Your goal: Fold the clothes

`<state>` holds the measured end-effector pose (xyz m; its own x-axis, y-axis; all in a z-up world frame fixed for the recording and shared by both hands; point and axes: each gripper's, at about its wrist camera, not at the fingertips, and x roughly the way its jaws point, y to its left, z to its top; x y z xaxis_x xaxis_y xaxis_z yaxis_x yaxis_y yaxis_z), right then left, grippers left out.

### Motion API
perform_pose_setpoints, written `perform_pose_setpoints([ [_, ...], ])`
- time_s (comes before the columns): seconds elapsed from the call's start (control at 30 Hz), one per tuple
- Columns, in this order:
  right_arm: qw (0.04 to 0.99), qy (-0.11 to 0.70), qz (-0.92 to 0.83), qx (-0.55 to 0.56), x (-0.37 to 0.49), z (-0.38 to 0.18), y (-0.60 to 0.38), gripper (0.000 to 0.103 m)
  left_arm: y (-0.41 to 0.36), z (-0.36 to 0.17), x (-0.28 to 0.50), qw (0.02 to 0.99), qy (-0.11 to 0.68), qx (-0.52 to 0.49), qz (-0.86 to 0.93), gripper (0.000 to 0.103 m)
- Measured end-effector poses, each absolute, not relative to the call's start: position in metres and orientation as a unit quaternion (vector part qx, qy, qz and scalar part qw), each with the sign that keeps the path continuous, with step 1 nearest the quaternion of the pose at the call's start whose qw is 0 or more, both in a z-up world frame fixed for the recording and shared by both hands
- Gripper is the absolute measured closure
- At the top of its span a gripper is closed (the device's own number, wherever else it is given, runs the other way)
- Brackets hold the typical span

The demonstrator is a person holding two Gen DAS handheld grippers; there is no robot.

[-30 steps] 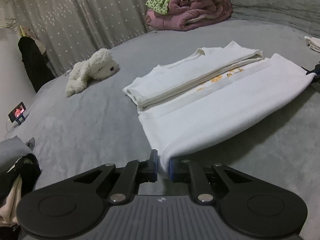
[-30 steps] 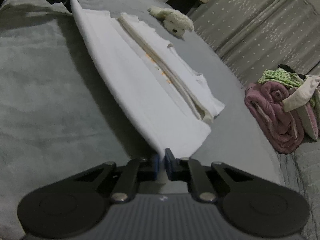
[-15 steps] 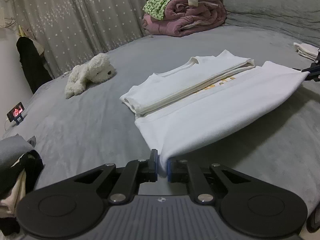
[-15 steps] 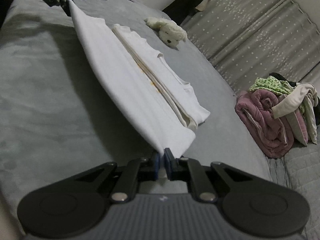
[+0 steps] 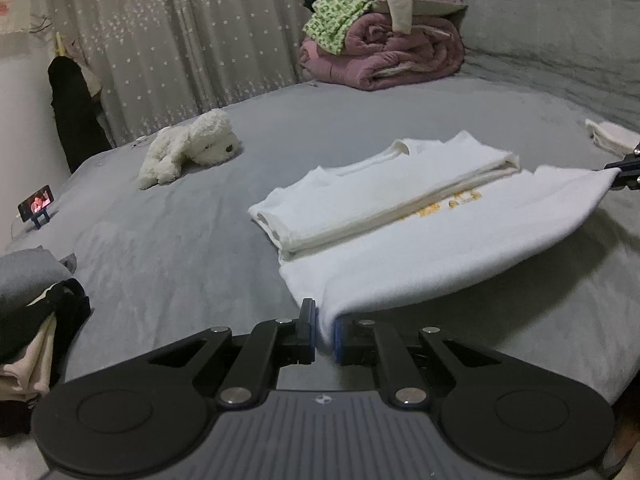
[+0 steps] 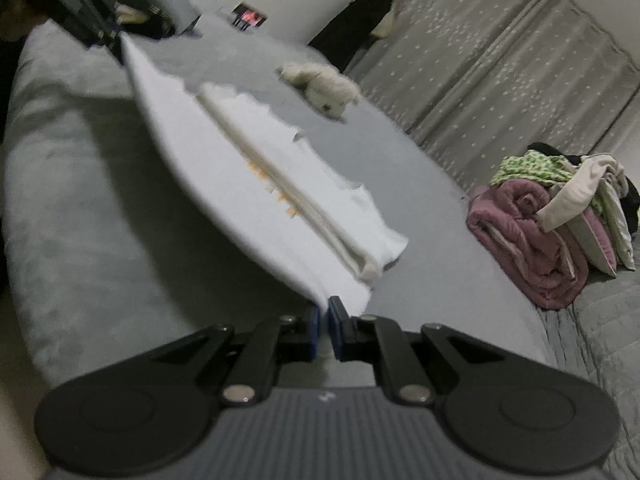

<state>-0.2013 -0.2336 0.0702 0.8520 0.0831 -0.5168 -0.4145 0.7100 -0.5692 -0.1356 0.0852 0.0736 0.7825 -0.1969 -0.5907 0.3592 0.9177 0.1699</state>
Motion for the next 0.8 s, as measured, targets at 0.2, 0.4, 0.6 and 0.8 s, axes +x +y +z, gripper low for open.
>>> perform_pose_setpoints([
  [0.2,0.903,0.216,0.106,-0.357,-0.184,0.079,-0.231,0.096,0.085,0.086,-0.121,0.943,0.284,0.106,-0.134,0.094],
  [0.4,0.912,0.208,0.091,-0.342,-0.158,0.093,-0.229,0.096,0.083,0.093,-0.097,0.947,0.283,0.094,-0.118,0.094],
  [0.6,0.917,0.202,0.079,-0.333,-0.120,0.104,-0.231,0.096,0.084,0.102,-0.058,0.947,0.292,0.071,-0.114,0.094],
  [0.8,0.921,0.209,0.072,-0.320,-0.068,0.109,-0.232,0.096,0.087,0.104,-0.010,0.942,0.316,0.041,-0.107,0.094],
])
